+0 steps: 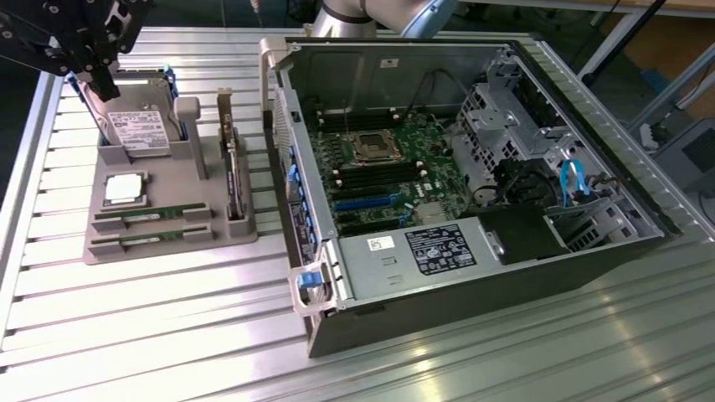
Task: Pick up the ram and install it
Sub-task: 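Pick up the ram and move it above insertion slot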
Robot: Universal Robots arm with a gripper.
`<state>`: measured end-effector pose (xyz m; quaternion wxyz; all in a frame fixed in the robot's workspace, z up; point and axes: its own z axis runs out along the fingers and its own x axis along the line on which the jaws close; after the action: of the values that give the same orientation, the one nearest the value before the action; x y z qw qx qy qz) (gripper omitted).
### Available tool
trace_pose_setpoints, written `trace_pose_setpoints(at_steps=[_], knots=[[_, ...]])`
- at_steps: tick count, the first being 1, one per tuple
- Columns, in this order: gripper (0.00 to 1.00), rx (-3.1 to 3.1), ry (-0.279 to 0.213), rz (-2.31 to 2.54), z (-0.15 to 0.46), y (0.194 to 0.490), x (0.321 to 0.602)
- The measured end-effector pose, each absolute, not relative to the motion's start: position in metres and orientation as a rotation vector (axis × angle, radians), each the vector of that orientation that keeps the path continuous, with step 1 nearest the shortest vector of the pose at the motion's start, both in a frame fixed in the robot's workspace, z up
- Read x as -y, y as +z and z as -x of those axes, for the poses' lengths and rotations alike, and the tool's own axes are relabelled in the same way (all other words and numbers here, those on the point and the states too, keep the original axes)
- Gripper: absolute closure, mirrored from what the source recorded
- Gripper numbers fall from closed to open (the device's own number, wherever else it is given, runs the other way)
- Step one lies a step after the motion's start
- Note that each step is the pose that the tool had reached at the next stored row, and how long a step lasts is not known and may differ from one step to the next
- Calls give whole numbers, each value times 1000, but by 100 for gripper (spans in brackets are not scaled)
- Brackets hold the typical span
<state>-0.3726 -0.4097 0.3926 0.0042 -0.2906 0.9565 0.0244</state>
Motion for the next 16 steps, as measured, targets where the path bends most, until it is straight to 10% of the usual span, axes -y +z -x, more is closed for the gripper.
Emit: trace_pose_setpoints(at_steps=[16], knots=[[89, -2874, 77, 1260, 373, 393, 410]])
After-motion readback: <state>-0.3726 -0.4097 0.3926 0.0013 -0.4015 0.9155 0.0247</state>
